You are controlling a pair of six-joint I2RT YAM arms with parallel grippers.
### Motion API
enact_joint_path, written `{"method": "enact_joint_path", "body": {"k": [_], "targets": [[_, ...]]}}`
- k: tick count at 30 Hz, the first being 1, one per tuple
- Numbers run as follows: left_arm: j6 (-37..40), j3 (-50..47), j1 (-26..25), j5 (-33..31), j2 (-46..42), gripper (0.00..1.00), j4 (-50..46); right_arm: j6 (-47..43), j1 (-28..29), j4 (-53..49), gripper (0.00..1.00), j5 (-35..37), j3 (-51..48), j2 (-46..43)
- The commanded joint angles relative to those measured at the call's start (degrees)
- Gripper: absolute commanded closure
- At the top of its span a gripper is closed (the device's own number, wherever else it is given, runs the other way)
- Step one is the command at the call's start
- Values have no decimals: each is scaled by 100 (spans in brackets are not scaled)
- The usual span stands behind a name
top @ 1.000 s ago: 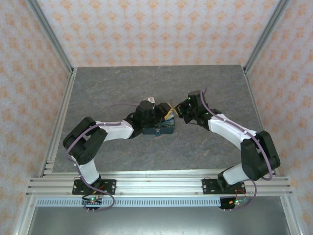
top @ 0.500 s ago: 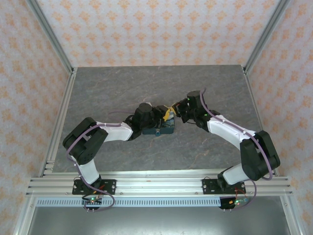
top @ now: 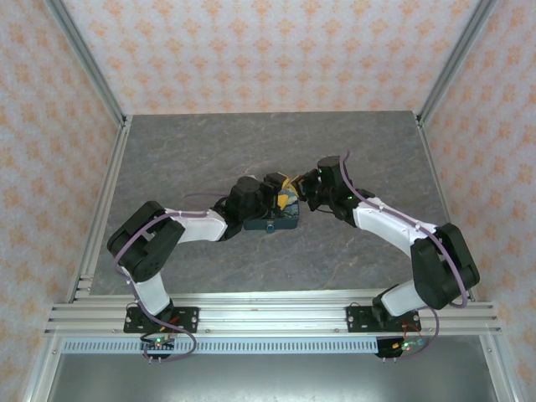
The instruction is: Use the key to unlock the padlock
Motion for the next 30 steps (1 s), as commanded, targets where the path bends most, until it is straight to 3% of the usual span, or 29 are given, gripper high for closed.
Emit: {"method": "enact_joint_path", "body": {"k": [1, 8, 19, 27, 30], "targets": [[-135, -41, -25, -159, -47, 38, 48, 87, 25, 183, 100, -27, -65, -85], [-264, 6, -52, -127, 46, 46, 189, 124, 84, 253, 100, -25, 10, -10], [-298, -67, -58, -173, -4, 85, 224, 104, 117, 192, 100, 72, -78, -180], [-93, -206, -44, -284, -164, 87, 29, 108, -5, 169, 100, 126, -342, -430], [131, -178, -30, -312, -250, 97, -63, 87, -45, 153, 100, 124, -388, -492]]}}
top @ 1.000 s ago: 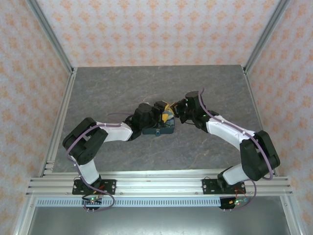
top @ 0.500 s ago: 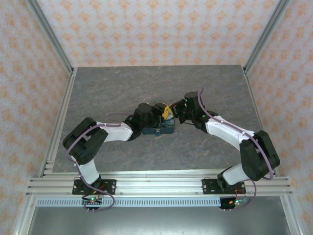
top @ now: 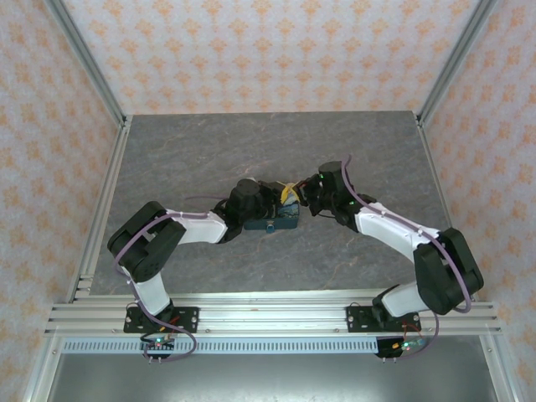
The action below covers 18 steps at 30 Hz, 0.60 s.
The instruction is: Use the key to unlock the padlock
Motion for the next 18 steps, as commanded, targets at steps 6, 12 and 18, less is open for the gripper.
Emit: {"method": "enact_joint_path", "body": {"k": [6, 12, 18], "targets": [[1179, 195, 66, -127, -434, 100, -594, -206, -153, 81, 96, 212, -135, -523], [1967, 390, 64, -79, -586, 100, -625, -256, -262, 153, 74, 248, -293, -706], [3223, 851, 82, 314, -755, 100, -975, -372, -420, 520, 51, 140, -518, -881]]}}
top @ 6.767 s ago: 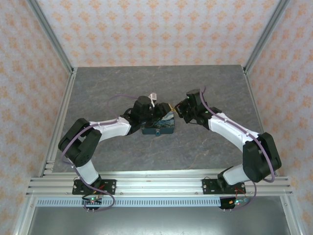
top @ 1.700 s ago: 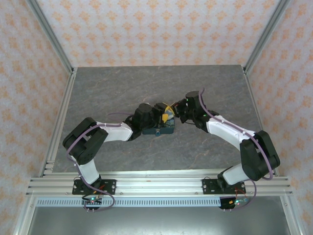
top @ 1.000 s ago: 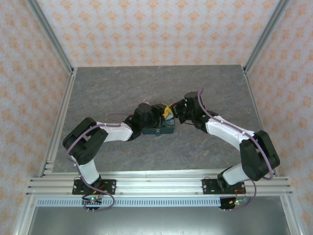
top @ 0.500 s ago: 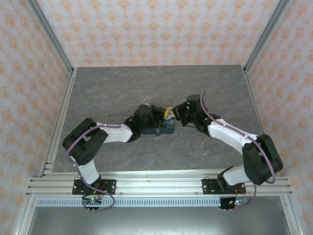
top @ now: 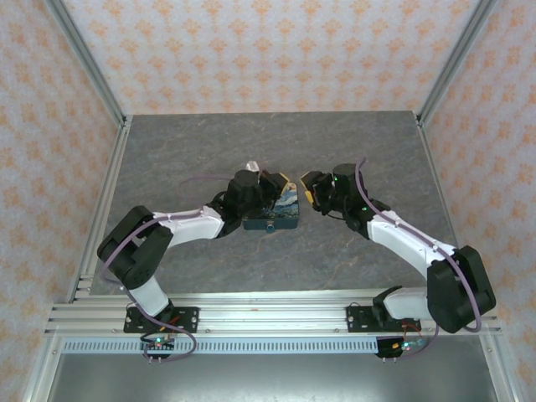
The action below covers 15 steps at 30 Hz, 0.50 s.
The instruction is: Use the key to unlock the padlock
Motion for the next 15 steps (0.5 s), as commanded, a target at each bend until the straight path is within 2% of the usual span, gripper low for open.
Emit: {"method": "enact_joint_path", "body": {"k": [1, 8, 15], "targets": [[1257, 436, 30, 282, -317, 100, -343, -283, -95, 368, 51, 8, -88, -218], [2978, 634, 30, 402, -618, 100, -637, -1399, -297, 796, 52, -173, -221, -573], [3333, 548, 28, 646, -490, 100, 34, -1339, -466, 2727, 53, -808, -563, -635]]}}
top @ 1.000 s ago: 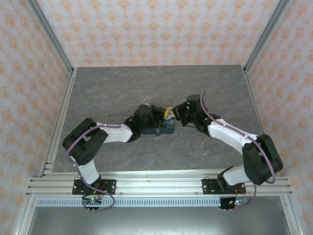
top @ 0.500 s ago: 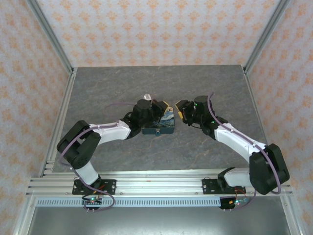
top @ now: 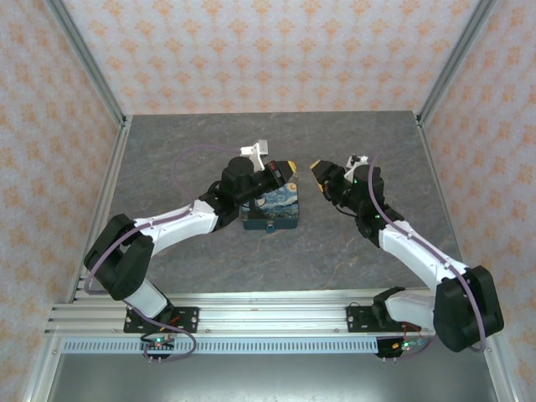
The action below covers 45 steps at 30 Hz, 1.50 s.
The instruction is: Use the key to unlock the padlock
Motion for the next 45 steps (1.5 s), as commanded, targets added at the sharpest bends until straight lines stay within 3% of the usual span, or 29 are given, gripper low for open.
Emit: {"method": "enact_joint_path", "body": {"k": [1, 7, 16, 24, 35, 45], "targets": [[397, 30, 26, 194, 91, 100, 554, -133, -10, 1510, 54, -515, -69, 245], [-23, -57, 18, 30, 276, 100, 1190, 284, -14, 2769, 58, -868, -65, 813], [-619, -191, 19, -396, 568, 100, 1924, 736, -14, 3543, 67, -954, -220, 1047], [-1140, -136, 10, -494, 902, 100, 2474, 783, -7, 3621, 70, -936, -301, 1137], [-1103, -163, -19, -506, 855, 100, 2620, 655, -13, 3473, 66, -809, -456, 1115], [-1145, -51, -60, -517, 982, 100, 2691, 686, 50, 3505, 74, -1075, -287, 1228]]}}
